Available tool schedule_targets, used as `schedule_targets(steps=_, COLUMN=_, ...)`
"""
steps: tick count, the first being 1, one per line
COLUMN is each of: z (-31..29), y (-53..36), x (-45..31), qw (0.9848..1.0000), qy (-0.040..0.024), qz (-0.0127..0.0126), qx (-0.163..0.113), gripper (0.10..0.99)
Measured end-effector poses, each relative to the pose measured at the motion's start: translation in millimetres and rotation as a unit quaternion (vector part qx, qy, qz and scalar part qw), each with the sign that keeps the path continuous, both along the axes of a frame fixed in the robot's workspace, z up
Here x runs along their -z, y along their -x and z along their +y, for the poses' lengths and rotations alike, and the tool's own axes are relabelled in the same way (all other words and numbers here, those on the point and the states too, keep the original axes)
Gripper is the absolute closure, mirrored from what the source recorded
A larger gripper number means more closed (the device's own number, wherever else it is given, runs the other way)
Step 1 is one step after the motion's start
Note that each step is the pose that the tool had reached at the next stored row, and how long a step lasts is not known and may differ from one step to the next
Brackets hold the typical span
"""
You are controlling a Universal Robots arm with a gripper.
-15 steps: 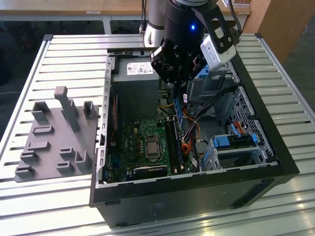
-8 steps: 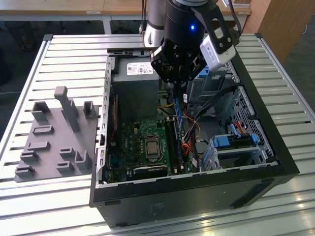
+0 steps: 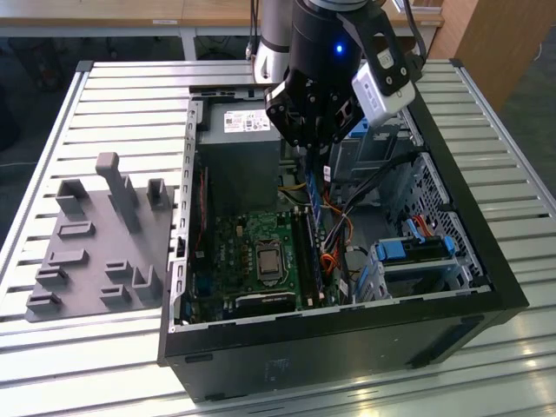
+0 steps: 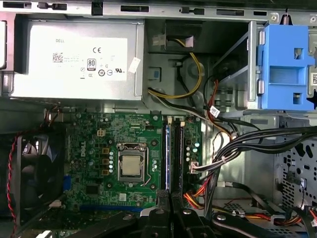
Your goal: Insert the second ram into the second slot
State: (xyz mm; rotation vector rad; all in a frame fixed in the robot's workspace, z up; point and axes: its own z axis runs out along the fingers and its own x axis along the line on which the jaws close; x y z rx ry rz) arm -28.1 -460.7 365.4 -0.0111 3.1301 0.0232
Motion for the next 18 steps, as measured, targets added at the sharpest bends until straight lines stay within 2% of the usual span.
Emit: schedule_targets(steps=18, z=0.0, y=0.0, x=0.6, qw=0.9998, qy=0.0026, qz=0.0000, qx=0.020, gripper=0.957)
